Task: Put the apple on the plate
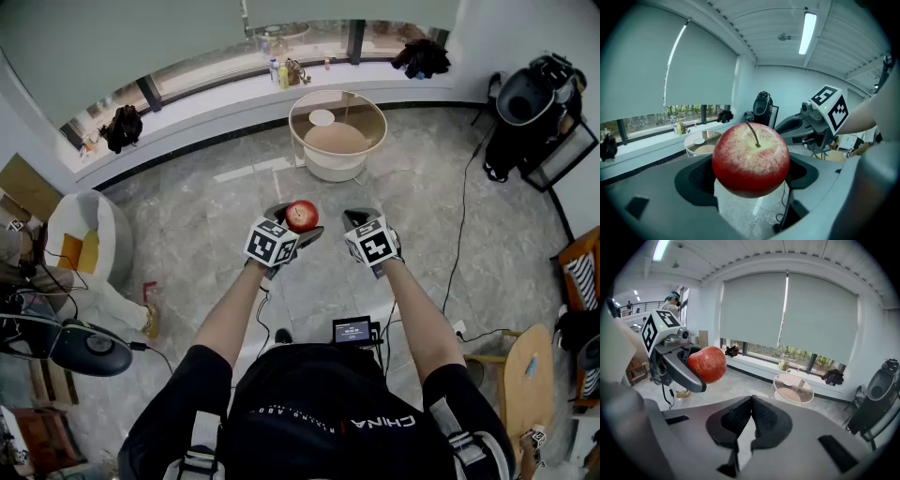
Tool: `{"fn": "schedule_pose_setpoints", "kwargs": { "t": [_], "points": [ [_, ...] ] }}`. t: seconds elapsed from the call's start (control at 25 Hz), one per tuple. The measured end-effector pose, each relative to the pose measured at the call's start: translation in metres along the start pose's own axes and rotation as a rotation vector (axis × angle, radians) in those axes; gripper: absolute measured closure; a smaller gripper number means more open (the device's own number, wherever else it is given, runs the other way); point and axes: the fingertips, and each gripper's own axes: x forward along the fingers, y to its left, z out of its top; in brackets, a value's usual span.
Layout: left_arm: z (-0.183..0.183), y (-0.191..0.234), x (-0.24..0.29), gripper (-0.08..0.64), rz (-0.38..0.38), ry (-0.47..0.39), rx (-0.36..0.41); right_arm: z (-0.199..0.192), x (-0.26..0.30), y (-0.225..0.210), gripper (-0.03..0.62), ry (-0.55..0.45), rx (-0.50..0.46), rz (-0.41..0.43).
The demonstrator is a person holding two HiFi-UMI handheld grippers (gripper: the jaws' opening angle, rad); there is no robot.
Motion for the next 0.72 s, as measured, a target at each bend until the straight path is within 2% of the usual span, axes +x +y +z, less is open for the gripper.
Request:
{"fn": "schedule_pose_setpoints", "kwargs": {
  "t": [0.44,0.72],
  "points": [
    [0.002,0.001,0.001,0.132,0.014,0.0,0.016,0.009,0.001,-0.002,0.565,-0.014,-0.023,-0.012],
    [0.006,-0.005,0.004,0.132,-0.004,0.0,0.018,0.012,0.001,0.0,0.565,-0.04,0.006,0.012]
  ]
}}
